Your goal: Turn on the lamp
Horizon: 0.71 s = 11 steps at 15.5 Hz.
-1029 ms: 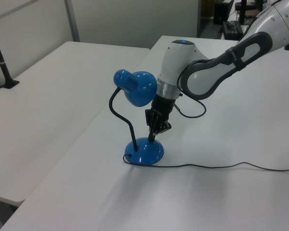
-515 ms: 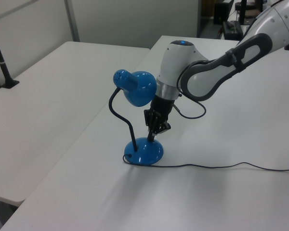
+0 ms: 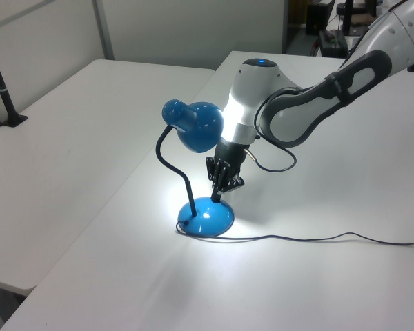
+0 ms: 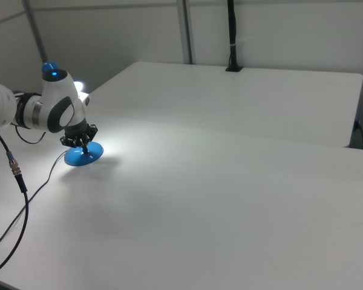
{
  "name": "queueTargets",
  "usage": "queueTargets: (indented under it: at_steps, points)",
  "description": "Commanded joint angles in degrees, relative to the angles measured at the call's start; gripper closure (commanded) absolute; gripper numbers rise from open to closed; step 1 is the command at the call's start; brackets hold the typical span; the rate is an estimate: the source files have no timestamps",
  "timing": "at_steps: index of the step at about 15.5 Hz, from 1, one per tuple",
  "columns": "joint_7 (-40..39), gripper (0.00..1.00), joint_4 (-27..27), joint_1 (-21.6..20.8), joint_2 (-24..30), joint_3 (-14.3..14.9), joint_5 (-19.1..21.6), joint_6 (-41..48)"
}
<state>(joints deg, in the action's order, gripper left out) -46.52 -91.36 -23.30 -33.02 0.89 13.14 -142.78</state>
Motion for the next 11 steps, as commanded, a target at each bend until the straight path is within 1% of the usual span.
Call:
queueTargets:
  at_steps: [1,3,5,6,9,10,11]
  points:
    - [4.6,1.0,1.1,0.4,-0.8,-1.4,-0.8,-1.3]
    - [5.5,1.0,0.6,0.4,-0.3,-1.6,-0.8,-4.5]
    - [5.5,1.0,-0.6,0.7,2.0,-1.6,-0.8,-4.6]
    - [5.6,1.0,-2.4,1.1,4.2,-1.6,-0.8,-4.3]
    - [5.6,1.0,-10.3,3.2,11.5,-1.5,-0.8,-3.4]
    - [5.7,1.0,-12.3,4.5,13.8,-1.5,-0.8,-0.9]
    - [6.8,1.0,-13.1,5.9,15.9,-1.5,-0.8,3.3]
